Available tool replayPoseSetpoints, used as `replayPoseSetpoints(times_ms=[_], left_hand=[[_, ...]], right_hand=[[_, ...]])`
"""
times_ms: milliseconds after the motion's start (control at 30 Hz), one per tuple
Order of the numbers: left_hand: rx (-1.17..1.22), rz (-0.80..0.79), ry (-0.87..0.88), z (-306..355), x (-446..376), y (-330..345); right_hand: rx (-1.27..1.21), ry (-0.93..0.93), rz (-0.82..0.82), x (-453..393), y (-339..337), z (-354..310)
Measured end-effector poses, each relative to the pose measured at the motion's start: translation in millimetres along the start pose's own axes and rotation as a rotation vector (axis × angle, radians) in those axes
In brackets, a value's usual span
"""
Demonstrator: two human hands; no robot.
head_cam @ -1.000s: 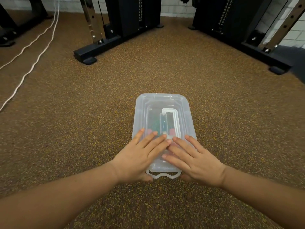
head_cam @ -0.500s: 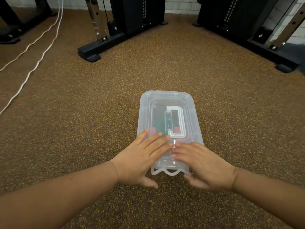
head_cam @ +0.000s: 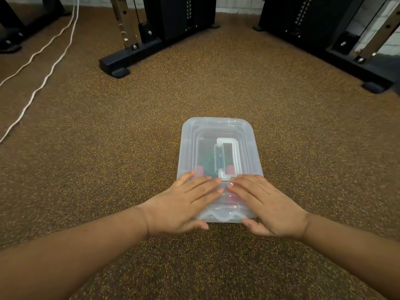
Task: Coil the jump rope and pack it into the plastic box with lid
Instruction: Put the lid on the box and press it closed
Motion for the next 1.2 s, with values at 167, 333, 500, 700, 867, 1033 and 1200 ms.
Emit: replayPoseSetpoints(times_ms=[167,333,500,700,867,1033,1200], left_hand=[[0.11,-0.038,-0.025,-10,-2,-7],[0.356,-0.004,-0.412,-53,-26,-16],[0.403,0.052,-0.732,-108,-69,-12],[0.371,-0.1,-0.741,-125,-108,9],[0.198,-0.114,-0.738,-118,-111,18],[0.208,-0.083,-0.733,-118,-112,20],[0.311,-0.01,-0.757,-125,-111,18]], right_hand=[[-0.049,0.0,-0.028,0,-5,2],[-0.245,0.191,0.186,-19,-32,25],[-0.601,0.668,0.481,-54,-56,87],[-1.024,1.089,0.462,-76,-29,152],[-1.259,1.195,0.389,-91,-11,174],[-1.372,1.115,0.291,-116,-18,184],[-1.384,0.923,0.274,-127,-23,185]])
Point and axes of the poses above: each hand's wrist, its own x-axis away from the middle knuckle, its own y-axis out of the palm, z = x × y, the point moved 6 cm from there along -x, towards the middle knuckle, and after that the axes turned 14 degrees about -x, right-handed, at the moved point
